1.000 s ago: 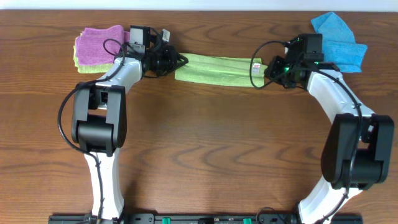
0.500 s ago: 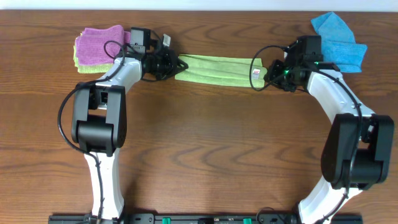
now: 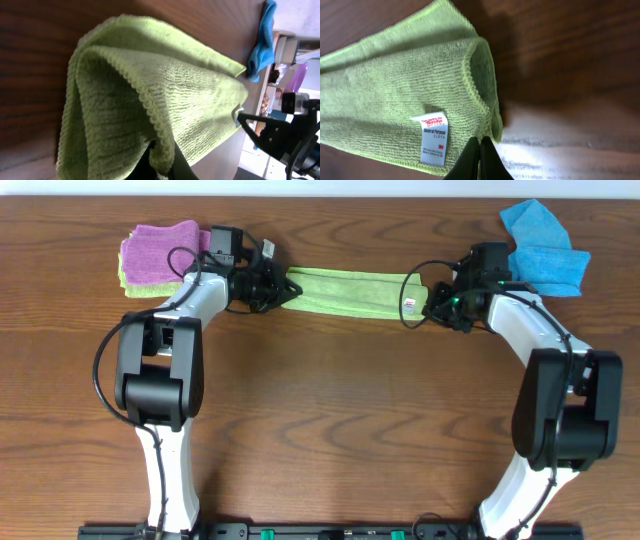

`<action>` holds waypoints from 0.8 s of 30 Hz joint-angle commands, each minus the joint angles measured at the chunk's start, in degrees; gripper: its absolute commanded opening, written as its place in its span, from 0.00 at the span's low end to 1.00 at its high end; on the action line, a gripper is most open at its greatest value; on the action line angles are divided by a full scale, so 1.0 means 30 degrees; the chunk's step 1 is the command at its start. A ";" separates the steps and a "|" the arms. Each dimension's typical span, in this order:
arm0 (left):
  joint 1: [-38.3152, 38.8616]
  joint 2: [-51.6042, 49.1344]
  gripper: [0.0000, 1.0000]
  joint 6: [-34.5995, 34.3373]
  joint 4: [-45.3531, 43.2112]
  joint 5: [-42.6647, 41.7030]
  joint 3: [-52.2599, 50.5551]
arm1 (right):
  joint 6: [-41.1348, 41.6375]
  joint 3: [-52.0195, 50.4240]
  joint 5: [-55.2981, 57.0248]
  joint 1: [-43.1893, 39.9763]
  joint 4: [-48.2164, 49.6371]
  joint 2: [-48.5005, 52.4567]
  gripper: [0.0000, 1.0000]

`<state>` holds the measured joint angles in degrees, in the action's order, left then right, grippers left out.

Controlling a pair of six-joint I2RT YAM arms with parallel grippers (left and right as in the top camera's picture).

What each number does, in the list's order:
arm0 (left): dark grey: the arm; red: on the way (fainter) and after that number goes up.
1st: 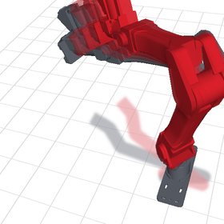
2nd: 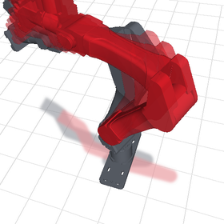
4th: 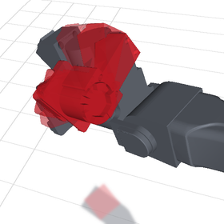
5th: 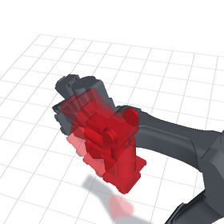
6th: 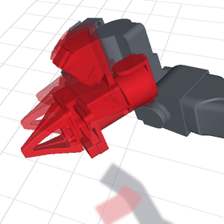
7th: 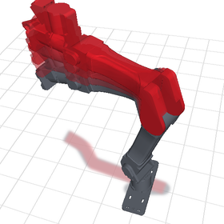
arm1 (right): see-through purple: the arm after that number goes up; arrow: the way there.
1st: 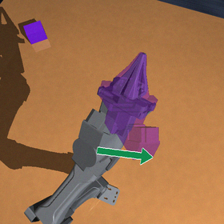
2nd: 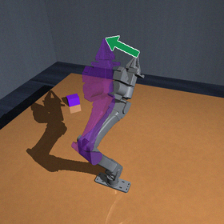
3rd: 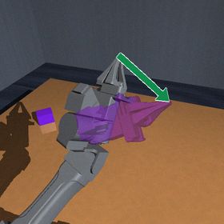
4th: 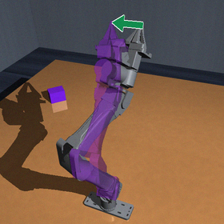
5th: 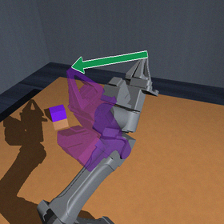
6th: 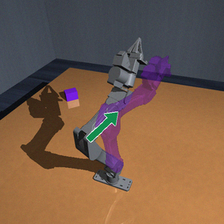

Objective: Fold the cloth
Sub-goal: 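Lower the held corners onto the far edge, folding the cloth in half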

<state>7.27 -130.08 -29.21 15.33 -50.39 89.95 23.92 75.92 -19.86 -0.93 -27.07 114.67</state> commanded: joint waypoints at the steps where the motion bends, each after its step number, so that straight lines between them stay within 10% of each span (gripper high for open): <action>1: -0.0568 -0.0153 0.06 0.0998 0.0364 0.1596 0.0415 | -0.0131 0.0313 0.1625 -0.0160 0.0415 -0.0015 0.01; 24: -0.0561 -0.0153 0.06 0.1333 0.0474 0.3475 0.0415 | 0.0248 0.0313 0.1253 0.0124 0.1479 0.0889 0.02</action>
<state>7.27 -130.08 -26.70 16.47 -45.63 89.95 24.03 75.99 -20.82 -0.43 -22.65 116.77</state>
